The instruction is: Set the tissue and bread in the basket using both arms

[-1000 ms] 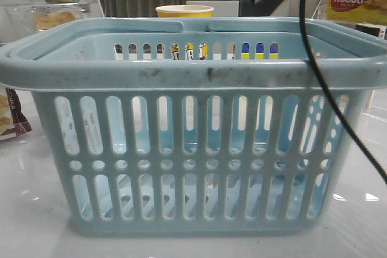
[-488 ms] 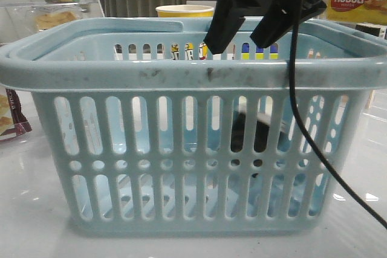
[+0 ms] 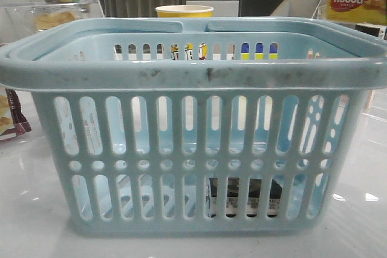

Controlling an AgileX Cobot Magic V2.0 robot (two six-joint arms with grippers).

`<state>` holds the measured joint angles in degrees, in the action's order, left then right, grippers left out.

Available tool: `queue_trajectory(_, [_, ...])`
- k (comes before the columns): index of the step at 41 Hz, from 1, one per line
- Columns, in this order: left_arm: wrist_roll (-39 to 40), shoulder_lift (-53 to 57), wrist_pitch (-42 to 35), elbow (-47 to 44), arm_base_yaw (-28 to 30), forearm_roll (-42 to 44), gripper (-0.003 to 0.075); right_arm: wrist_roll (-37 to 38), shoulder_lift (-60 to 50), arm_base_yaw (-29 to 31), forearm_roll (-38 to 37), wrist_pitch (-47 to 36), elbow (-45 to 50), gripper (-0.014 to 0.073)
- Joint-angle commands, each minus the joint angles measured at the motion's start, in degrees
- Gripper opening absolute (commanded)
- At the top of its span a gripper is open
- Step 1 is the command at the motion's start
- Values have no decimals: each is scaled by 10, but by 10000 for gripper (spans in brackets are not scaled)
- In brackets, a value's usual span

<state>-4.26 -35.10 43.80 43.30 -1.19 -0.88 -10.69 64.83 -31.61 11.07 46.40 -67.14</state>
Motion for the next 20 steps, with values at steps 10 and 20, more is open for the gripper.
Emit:
queue_trajectory(10, [-11, -13, -87, 15, -19, -37, 529, -8, -120, 0, 7, -23, 56, 582])
queue_trajectory(20, [-16, -118, -129, 53, -60, -44, 559, -8, -128, 0, 7, -23, 62, 582])
